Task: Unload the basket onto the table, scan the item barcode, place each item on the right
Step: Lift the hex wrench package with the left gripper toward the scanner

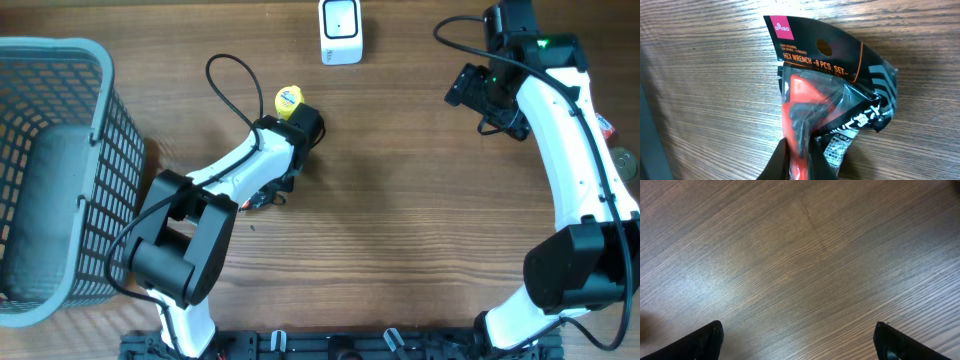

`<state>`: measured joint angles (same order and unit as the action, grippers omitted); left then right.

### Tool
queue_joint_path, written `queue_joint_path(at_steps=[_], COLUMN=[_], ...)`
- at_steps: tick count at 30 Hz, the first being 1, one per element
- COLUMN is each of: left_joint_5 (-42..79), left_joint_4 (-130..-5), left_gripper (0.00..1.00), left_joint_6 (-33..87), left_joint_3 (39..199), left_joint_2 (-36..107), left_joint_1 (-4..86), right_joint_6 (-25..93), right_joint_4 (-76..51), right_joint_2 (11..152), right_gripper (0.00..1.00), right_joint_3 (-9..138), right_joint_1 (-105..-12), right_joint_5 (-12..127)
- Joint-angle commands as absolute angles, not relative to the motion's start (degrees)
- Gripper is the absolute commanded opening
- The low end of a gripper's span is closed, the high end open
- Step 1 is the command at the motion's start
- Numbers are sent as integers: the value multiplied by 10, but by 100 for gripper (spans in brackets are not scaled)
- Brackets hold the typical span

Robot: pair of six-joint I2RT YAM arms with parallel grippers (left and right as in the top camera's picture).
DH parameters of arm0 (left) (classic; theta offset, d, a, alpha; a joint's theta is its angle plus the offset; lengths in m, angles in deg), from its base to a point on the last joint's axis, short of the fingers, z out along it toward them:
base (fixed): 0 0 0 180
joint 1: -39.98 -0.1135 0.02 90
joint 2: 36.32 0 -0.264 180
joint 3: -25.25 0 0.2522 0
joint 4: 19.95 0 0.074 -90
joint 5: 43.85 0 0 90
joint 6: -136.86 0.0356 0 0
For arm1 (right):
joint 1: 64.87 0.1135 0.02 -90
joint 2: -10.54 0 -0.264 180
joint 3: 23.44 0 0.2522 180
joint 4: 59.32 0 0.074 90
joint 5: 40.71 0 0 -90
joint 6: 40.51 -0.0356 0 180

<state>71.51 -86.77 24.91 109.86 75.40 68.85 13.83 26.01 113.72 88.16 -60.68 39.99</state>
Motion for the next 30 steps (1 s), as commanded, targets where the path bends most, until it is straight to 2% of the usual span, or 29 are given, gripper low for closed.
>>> queue_joint_path(at_steps=[1, 9, 14, 16, 19, 24, 27, 30], left_joint_5=[512, 179, -167, -263, -442, -442, -442, -442], left_joint_4=[-837, -757, -702, -676, -612, -499, -377, -211], left_gripper=[4, 4, 4, 4, 4, 4, 4, 4], left_joint_6=[237, 250, 350, 382, 508, 529, 520, 446], left_joint_3=[1082, 1082, 1082, 1082, 1083, 1083, 1084, 1084], left_joint_2=[765, 664, 645, 645, 645, 643, 640, 636], left_joint_1=[687, 656, 528, 487, 449, 454, 462, 488], right_joint_6=[150, 150, 172, 176, 176, 176, 176, 180], right_joint_4=[256, 256, 249, 242, 244, 245, 244, 232], right_joint_2=[1142, 1142, 1142, 1144, 1163, 1209, 1222, 1227], right_gripper=[96, 98, 100, 100, 100, 100, 100, 100], right_joint_3=[877, 877, 877, 871, 860, 836, 834, 834], right_joint_1=[-607, -609, -616, -624, -637, -637, -637, -637], right_joint_5=[374, 328, 309, 309, 309, 311, 312, 311])
